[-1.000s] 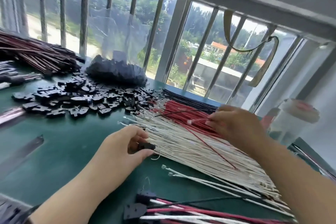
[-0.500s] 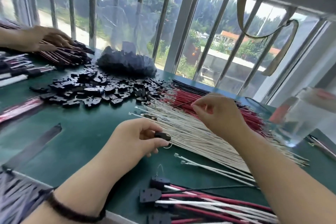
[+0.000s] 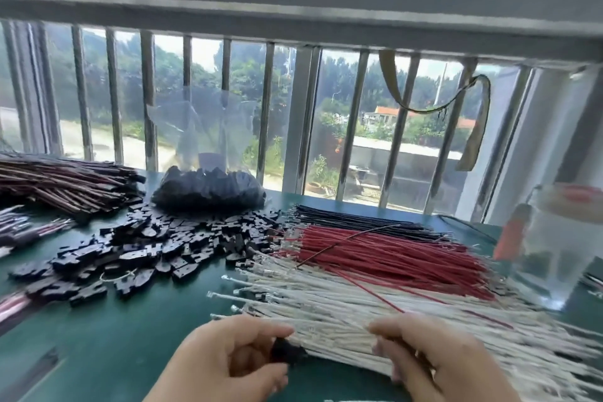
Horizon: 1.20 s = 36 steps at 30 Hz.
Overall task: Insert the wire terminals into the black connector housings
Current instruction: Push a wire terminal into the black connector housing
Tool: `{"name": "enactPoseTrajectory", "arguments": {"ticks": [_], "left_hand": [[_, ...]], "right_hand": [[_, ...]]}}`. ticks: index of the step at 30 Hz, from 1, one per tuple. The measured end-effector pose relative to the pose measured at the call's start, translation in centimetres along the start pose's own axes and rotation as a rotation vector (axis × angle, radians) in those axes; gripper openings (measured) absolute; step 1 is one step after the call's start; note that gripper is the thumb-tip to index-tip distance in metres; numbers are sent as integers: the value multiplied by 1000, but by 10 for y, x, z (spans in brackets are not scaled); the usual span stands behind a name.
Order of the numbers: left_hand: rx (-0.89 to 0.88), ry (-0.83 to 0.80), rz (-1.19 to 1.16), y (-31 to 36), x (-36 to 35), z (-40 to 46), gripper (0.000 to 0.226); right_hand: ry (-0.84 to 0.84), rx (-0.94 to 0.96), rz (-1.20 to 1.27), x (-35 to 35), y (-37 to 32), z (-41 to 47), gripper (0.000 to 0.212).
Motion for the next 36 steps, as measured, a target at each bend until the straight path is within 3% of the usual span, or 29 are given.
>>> {"name": "enactPoseTrajectory", "arguments": {"ticks": [4, 8, 12, 16, 23, 28, 32, 36], "left_hand": [[-29, 13, 41, 4, -3, 0, 45], [-75, -51, 70, 15, -8, -5, 21], [-88, -17, 135, 16, -6, -4, 25], [-49, -1, -41, 13, -7, -4, 28], [56, -151, -143, 11, -16, -6, 38], [45, -172, -138, 15, -14, -7, 35], [34, -197, -146, 14, -15, -7, 36], [24, -201, -142, 13, -16, -7, 34]], "right_hand": [[-84, -33, 109, -1, -4, -2, 25], [-160, -70, 119, -3, -6, -4, 14], [-167, -57, 102, -3, -15, -3, 25], [-177, -52, 67, -6, -20, -3, 15], [-175, -40, 41, -8, -16, -5, 23], [-200, -24, 22, -11, -12, -6, 34], [-220, -33, 42, -9, -12, -6, 30], [-221, -53, 111, -9, -14, -6, 10]]}}
Point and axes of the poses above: each hand's wrist, its own z-axis towards the middle knuckle, its own x-axis out of the back of the hand, y = z × x, the point moved 4 cm from there along z, towards the middle knuckle, and after that the axes turned 4 degrees about -z, right-handed, at the moved point
